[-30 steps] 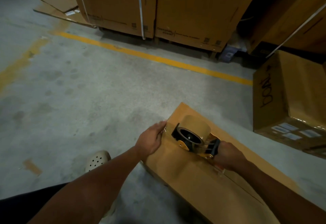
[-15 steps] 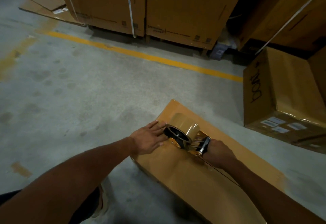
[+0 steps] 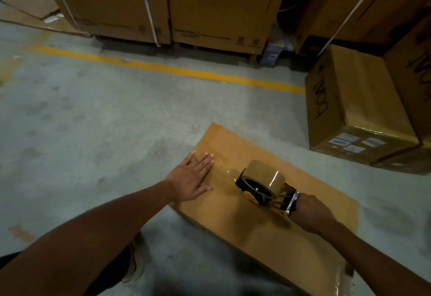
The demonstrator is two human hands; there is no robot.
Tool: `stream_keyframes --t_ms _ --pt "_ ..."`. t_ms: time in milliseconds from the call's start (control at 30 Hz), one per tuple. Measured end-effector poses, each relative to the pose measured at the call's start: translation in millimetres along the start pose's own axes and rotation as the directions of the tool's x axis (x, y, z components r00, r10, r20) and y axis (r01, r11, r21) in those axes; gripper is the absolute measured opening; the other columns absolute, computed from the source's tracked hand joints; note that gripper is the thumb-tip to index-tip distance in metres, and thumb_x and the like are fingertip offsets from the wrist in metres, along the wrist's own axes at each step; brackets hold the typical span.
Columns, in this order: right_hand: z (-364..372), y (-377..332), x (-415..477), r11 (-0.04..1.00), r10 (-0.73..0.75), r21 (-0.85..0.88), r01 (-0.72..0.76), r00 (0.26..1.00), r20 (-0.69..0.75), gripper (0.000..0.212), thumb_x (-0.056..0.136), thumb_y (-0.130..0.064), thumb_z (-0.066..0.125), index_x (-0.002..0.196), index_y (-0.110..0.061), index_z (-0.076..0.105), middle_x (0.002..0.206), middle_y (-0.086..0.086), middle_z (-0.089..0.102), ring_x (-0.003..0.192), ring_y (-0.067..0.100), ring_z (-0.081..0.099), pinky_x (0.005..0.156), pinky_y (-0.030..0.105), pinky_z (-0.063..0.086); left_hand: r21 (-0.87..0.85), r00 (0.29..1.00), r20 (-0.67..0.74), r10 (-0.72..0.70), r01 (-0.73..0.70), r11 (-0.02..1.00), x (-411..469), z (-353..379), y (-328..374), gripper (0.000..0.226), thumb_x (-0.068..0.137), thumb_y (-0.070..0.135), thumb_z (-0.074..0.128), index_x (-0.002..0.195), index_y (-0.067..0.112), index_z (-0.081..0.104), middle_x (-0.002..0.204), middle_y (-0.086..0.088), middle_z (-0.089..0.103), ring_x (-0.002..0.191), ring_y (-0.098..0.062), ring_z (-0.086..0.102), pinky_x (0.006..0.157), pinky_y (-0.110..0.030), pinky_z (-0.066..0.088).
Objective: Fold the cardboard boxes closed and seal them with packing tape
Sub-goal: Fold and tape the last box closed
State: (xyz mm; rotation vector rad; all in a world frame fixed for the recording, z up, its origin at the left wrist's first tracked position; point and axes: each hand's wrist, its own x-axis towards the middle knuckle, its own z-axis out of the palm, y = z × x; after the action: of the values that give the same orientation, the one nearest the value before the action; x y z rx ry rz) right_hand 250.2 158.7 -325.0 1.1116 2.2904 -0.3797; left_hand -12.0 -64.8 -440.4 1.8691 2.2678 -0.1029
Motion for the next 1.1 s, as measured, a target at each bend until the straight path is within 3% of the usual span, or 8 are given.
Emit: stream_keyframes --t_ms 100,167,267,433,567,800,933,1100 --pt "1.7 1.4 1.3 1.0 -0.009 0.026 0.009 1.0 0.004 0.03 0.084 -0.033 0.06 0.11 -0.018 0.061 0.111 0.004 0.067 0.096 0.023 0.064 0.071 0.029 0.05 0.041 0.995 0.061 0.08 -0.082 0.996 1.2 -3.4 20.5 0.112 0.085 0.087 0.01 0.155 0.001 -0.006 0.164 -0.018 -0.01 0.151 -0.029 -0.015 0.123 -0.048 -0.008" --pt "0.4 1.8 2.2 1.0 -0.021 0.021 0.021 1.0 -0.002 0.028 0.083 -0.031 0.061 0.107 -0.018 0.061 0.108 0.004 0.067 0.091 0.021 0.063 0.07 0.028 0.051 0.057 0.973 0.113 0.2 -0.207 0.977 4.4 -4.7 29.1 0.121 0.077 0.094 0.009 0.154 0.003 -0.015 0.161 -0.016 -0.022 0.149 -0.028 -0.024 0.119 -0.052 -0.016" --pt "2.9 2.9 4.7 0.999 -0.041 0.004 0.041 0.999 -0.015 0.017 0.083 -0.029 0.062 0.097 -0.02 0.058 0.101 0.003 0.067 0.082 0.019 0.059 0.065 0.027 0.047 0.068 0.955 0.163 0.246 -0.26 0.963 6.8 -5.9 31.7 0.133 0.064 0.1 0.01 0.154 0.007 -0.018 0.158 -0.013 -0.031 0.146 -0.028 -0.031 0.114 -0.056 -0.022" --pt "-0.3 -1.9 9.5 0.997 -0.072 -0.012 0.072 0.997 -0.023 0.021 0.085 -0.031 0.061 0.101 -0.018 0.06 0.09 -0.001 0.059 0.079 0.018 0.056 0.064 0.027 0.044 0.084 0.953 0.184 0.241 -0.259 0.962 10.0 -3.9 14.6 0.117 0.076 0.095 0.012 0.156 0.014 -0.016 0.162 -0.003 -0.026 0.148 -0.021 -0.026 0.121 -0.052 -0.012" --pt "0.1 -30.2 20.7 0.991 -0.135 -0.005 0.135 0.989 -0.062 0.023 0.087 -0.034 0.06 0.104 -0.019 0.061 0.093 -0.002 0.062 0.078 0.016 0.056 0.062 0.025 0.042 0.073 0.966 0.17 0.194 -0.208 0.975 2.6 -5.9 -14.7 0.092 0.091 0.08 0.005 0.158 0.018 -0.009 0.163 0.001 -0.019 0.151 -0.018 -0.019 0.122 -0.051 -0.003" --pt "-6.0 -103.9 46.8 0.979 -0.188 0.058 0.193 0.978 -0.088 0.023 0.081 -0.036 0.059 0.099 -0.022 0.061 0.093 -0.001 0.064 0.084 0.02 0.063 0.073 0.032 0.055 0.056 0.988 0.153 -0.02 0.011 0.998 -10.5 -20.1 -69.0 0.085 0.09 0.073 -0.007 0.159 0.025 0.002 0.161 0.01 -0.011 0.152 -0.016 -0.01 0.122 -0.053 -0.001" --pt "-12.1 -117.0 46.8 0.979 -0.189 0.058 0.194 0.978 -0.09 0.015 0.082 -0.035 0.058 0.092 -0.024 0.053 0.087 -0.002 0.058 0.088 0.023 0.063 0.075 0.034 0.054 0.009 0.985 0.116 -0.124 0.124 0.992 -12.8 -12.4 -59.6 0.084 0.09 0.074 -0.009 0.158 0.026 -0.007 0.159 0.008 -0.016 0.151 -0.02 -0.014 0.121 -0.055 -0.005" --pt "-3.7 -85.5 36.5 0.983 -0.178 0.025 0.181 0.982 -0.067 0.012 0.086 -0.032 0.06 0.089 -0.025 0.051 0.081 -0.007 0.056 0.079 0.015 0.06 0.07 0.03 0.052 0.002 0.986 0.097 -0.137 0.138 0.99 -15.0 -3.1 -60.2 0.073 0.095 0.072 -0.002 0.155 0.034 -0.019 0.161 0.012 -0.018 0.151 -0.02 -0.018 0.121 -0.055 -0.006"
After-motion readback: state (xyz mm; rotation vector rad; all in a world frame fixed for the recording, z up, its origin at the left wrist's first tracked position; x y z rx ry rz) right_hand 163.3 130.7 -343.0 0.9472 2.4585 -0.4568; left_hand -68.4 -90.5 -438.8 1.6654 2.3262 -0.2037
